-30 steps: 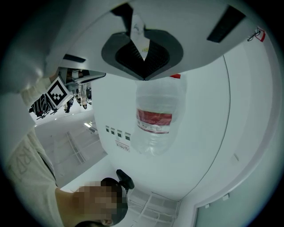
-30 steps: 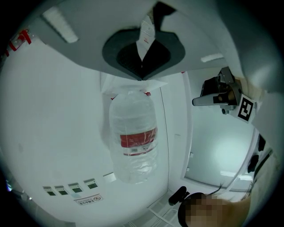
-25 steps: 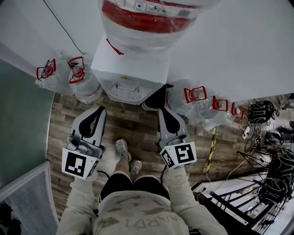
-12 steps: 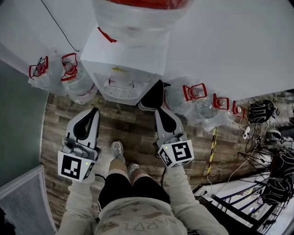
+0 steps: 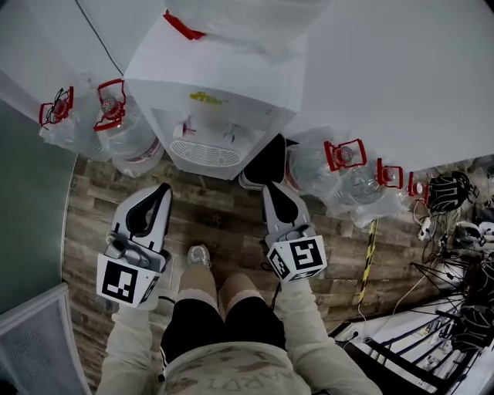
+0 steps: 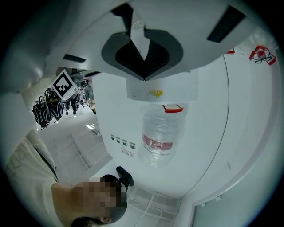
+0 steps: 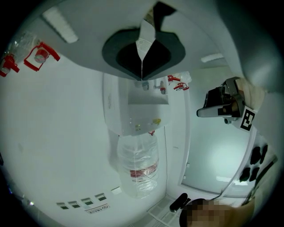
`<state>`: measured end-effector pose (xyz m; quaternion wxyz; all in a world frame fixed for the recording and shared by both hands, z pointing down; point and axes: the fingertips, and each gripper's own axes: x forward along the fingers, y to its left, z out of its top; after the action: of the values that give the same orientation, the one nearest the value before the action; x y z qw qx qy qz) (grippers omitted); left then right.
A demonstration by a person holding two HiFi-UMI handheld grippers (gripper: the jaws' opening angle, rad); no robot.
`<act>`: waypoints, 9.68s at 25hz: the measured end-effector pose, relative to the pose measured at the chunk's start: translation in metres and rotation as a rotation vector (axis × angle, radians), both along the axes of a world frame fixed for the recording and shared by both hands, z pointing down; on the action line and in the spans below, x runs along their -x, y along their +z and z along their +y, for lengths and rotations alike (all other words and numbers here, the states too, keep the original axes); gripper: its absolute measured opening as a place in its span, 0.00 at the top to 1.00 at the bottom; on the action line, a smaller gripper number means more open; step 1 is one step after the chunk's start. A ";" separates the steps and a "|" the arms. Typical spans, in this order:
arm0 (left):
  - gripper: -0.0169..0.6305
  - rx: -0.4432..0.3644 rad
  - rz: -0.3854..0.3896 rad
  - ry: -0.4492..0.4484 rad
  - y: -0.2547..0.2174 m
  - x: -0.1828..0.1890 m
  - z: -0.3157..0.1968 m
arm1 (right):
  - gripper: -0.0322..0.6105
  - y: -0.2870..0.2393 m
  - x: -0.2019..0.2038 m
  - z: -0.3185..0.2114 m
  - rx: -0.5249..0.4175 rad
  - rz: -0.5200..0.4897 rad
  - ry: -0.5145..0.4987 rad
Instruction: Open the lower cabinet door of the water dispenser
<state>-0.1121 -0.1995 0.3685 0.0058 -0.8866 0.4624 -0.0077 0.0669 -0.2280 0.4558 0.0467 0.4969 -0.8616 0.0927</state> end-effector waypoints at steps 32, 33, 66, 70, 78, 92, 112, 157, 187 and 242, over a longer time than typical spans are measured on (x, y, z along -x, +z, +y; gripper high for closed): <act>0.97 -0.133 -0.025 0.016 0.267 -0.009 -0.002 | 0.76 0.332 -0.016 -0.069 0.028 -0.029 -0.010; 0.97 -0.134 -0.024 0.012 0.267 -0.007 -0.002 | 0.73 0.336 -0.014 -0.074 0.039 -0.030 -0.015; 0.97 -0.146 0.004 -0.002 0.274 0.022 -0.006 | 0.60 0.357 0.014 -0.112 0.136 0.037 0.035; 0.97 -0.150 0.006 0.001 0.273 0.021 -0.005 | 0.61 0.357 0.013 -0.111 0.143 0.040 0.048; 0.97 -0.154 0.015 0.007 0.273 0.017 -0.006 | 0.64 0.356 0.016 -0.090 0.137 0.033 0.038; 0.97 -0.160 -0.020 0.002 0.266 0.009 0.004 | 0.73 0.355 0.026 -0.034 0.124 -0.002 -0.008; 0.97 -0.178 -0.056 -0.014 0.254 -0.001 0.030 | 0.77 0.354 0.067 0.035 0.083 0.068 -0.195; 0.97 0.004 -0.068 -0.068 0.185 0.019 -0.004 | 0.94 0.136 0.040 -0.009 -0.175 -0.006 -0.091; 0.97 0.027 -0.028 -0.082 -0.150 0.016 0.053 | 0.94 -0.211 0.024 0.051 -0.134 -0.017 -0.046; 0.97 -0.161 -0.023 -0.134 -0.271 -0.014 0.180 | 0.94 -0.329 -0.017 0.174 -0.256 0.015 -0.044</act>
<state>-0.0979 -0.0195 0.0973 0.0818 -0.8502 0.5197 0.0191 0.0840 -0.0538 0.1269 -0.0087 0.4805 -0.8767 -0.0225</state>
